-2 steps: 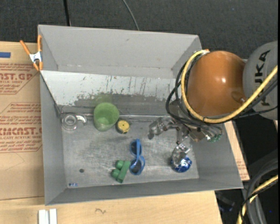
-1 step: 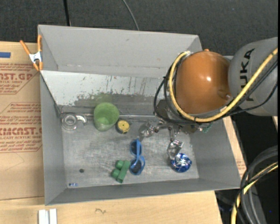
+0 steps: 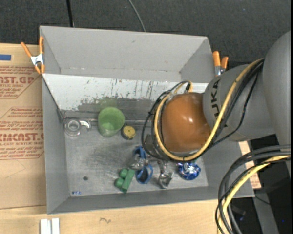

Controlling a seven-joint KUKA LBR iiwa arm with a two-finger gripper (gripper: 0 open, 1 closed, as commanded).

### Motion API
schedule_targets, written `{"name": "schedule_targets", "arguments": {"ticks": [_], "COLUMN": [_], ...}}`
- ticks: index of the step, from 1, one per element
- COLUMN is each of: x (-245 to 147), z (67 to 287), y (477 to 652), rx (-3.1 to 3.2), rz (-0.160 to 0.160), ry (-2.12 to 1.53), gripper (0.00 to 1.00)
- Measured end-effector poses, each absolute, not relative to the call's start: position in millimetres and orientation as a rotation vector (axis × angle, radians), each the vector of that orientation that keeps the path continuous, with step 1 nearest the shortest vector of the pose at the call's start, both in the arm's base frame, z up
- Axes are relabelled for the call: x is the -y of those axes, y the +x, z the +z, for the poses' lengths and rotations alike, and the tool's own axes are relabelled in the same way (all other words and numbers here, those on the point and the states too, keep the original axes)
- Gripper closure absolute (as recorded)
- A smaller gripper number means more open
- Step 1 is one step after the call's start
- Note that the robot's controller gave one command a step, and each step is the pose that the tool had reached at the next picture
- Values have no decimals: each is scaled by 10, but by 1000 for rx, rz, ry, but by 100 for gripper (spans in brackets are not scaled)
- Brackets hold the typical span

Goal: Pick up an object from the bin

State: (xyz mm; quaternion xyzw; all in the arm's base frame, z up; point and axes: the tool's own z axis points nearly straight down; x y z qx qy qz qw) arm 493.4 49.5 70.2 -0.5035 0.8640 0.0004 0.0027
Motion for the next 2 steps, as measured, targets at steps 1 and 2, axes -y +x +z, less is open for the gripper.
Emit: {"name": "schedule_targets", "arguments": {"ticks": [1, 2], "x": [-476, -544], "z": [733, 2035], "y": [4936, 5036], "rx": [-2710, -2696], "rz": [-4, -4], "ry": [-1579, -1596], "gripper": [100, 100]}}
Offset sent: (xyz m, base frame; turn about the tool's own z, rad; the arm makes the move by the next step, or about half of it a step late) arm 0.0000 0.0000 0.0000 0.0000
